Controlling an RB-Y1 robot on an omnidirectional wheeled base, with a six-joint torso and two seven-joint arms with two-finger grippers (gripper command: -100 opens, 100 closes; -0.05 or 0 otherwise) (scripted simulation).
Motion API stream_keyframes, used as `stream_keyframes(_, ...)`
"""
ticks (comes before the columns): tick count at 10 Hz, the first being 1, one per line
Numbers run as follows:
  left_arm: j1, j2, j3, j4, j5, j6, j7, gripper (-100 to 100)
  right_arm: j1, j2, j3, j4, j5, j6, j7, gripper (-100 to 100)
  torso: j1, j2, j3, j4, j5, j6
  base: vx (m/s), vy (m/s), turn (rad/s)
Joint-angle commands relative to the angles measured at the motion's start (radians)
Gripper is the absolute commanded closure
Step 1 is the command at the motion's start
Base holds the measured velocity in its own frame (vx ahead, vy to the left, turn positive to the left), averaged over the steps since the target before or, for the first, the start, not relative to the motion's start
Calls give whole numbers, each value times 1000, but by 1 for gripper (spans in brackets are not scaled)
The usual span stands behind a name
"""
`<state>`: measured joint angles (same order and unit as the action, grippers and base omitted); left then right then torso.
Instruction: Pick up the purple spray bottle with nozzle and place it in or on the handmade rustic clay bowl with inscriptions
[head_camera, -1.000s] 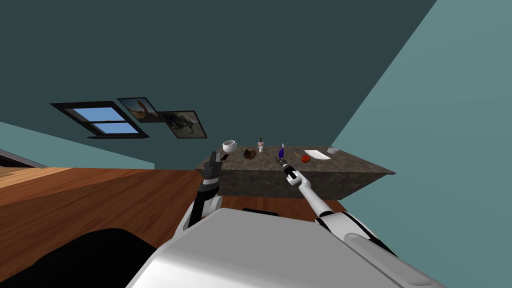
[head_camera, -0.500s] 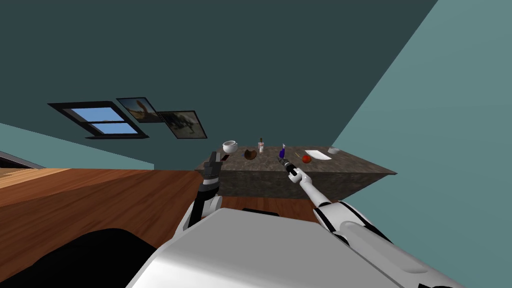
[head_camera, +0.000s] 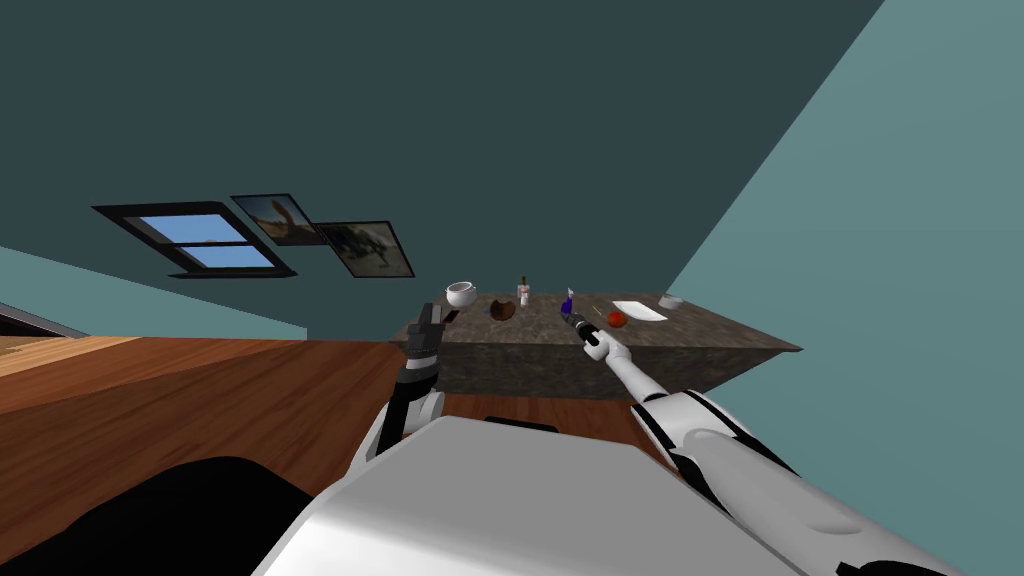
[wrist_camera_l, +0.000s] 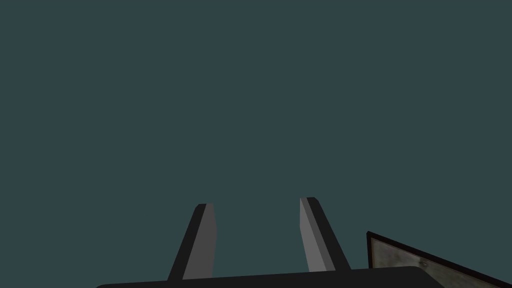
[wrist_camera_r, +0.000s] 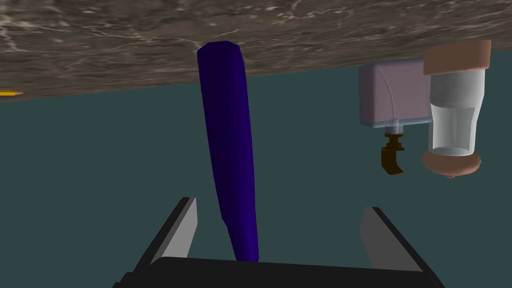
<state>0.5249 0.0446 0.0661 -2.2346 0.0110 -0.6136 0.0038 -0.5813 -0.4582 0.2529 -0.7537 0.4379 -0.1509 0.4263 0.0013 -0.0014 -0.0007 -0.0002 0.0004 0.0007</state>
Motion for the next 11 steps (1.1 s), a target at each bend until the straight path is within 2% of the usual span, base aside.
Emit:
stream_keyframes(1, 0, 0, 0, 0, 0, 0, 0, 0, -21, 7, -16, 43, 11, -11, 21, -100, 0, 0, 0, 0, 0, 0, 21, 21, -2)
stream_keyframes(3, 0, 0, 0, 0, 0, 0, 0, 0, -66, -35, -8, 93, 35, -1, 37, -100, 0, 0, 0, 0, 0, 0, 33, 37, 22)
stream_keyframes(5, 0, 0, 0, 0, 0, 0, 0, 0, -91, -66, -3, 117, 49, 3, 46, -100, 2, -2, -1, 0, 0, 0, 56, 55, 32)
stream_keyframes(6, 0, 0, 0, 0, 0, 0, 0, 0, -80, -56, -6, 109, 44, -3, 45, -100, 2, -2, -1, 0, 0, 0, 27, 21, 2)
stream_keyframes(7, 0, 0, 0, 0, 0, 0, 0, 0, -81, -59, -4, 109, 44, 0, 43, 0, 0, -1, -1, 0, 0, 0, 0, 0, 0)
stream_keyframes(8, 0, 0, 0, 0, 0, 0, 0, 0, -79, -57, -11, 107, 45, -1, 48, -100, -1, 1, 0, 0, 0, 0, 98, 2, 11)
stream_keyframes(9, 0, 0, 0, 0, 0, 0, 0, 0, -80, -58, -8, 108, 45, 0, 46, -100, -1, -4, -2, -1, 0, 0, 63, 0, 4)
stream_keyframes(10, 0, 0, 0, 0, 0, 0, 0, 0, -80, -57, -8, 107, 45, 0, 46, 100, -1, -3, -2, -1, -1, 0, 8, 0, 0)
stream_keyframes(11, 0, 0, 0, 0, 0, 0, 0, 0, -80, -57, -8, 107, 45, 0, 46, 100, -2, 0, 0, 0, -1, 0, 5, -2, -8)
